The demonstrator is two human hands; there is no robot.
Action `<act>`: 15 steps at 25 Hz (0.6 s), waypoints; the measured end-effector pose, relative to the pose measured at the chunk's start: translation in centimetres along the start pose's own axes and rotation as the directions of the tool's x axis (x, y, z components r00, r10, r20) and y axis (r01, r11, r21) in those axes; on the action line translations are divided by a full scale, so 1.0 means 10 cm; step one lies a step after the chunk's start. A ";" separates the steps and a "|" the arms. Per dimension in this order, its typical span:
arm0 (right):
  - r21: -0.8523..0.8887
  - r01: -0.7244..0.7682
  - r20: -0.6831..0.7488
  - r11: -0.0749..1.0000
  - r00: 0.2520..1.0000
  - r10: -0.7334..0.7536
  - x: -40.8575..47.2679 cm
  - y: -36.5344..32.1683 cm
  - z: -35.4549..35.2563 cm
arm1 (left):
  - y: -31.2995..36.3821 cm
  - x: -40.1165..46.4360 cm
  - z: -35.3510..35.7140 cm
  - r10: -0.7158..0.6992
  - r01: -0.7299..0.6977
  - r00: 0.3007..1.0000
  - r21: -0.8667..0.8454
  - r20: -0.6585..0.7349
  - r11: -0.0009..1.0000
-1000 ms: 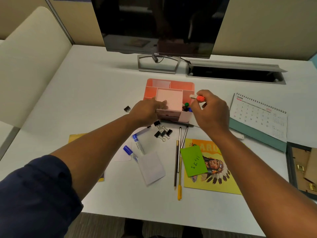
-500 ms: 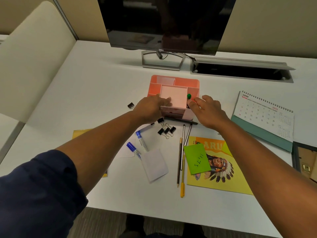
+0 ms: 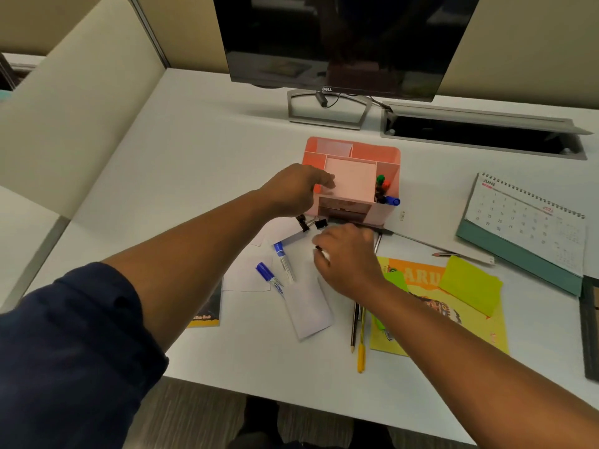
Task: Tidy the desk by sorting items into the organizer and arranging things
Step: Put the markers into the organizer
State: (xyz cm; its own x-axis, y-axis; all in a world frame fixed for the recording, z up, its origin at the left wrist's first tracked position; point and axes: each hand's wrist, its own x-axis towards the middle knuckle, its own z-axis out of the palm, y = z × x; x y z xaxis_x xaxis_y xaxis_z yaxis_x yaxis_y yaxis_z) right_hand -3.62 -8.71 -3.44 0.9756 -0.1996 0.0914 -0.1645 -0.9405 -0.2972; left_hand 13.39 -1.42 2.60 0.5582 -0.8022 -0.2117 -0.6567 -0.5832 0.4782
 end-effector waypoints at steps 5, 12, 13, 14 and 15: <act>0.120 -0.053 0.269 0.991 0.963 0.018 0.13 -0.41 0.26 | -0.20 -0.13 -0.04 0.008 -0.010 1.000 0.112 0.020 0.994; 0.184 -0.325 0.419 0.928 0.880 0.225 0.27 -0.51 0.49 | -0.30 -0.14 -0.05 -0.003 -0.012 0.992 0.116 0.125 0.993; 0.183 -0.352 0.432 0.918 0.868 0.246 0.27 -0.50 0.48 | -0.31 -0.14 -0.06 -0.002 -0.012 0.991 0.109 0.134 0.994; 0.183 -0.363 0.439 0.914 0.862 0.255 0.26 -0.48 0.46 | -0.31 -0.14 -0.06 -0.002 -0.012 0.990 0.099 0.140 0.995; 0.183 -0.356 0.437 0.916 0.865 0.249 0.25 -0.46 0.42 | -0.33 -0.12 -0.07 -0.005 -0.009 0.989 0.092 0.146 0.996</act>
State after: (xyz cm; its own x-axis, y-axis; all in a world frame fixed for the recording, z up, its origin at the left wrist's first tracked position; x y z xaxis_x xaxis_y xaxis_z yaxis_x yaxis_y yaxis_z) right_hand 0.18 -3.74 -5.85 0.8660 -0.2866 -0.4098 -0.4716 -0.7408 -0.4784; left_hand 15.20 1.53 1.88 0.4813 -0.8096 -0.3361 -0.7056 -0.5853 0.3994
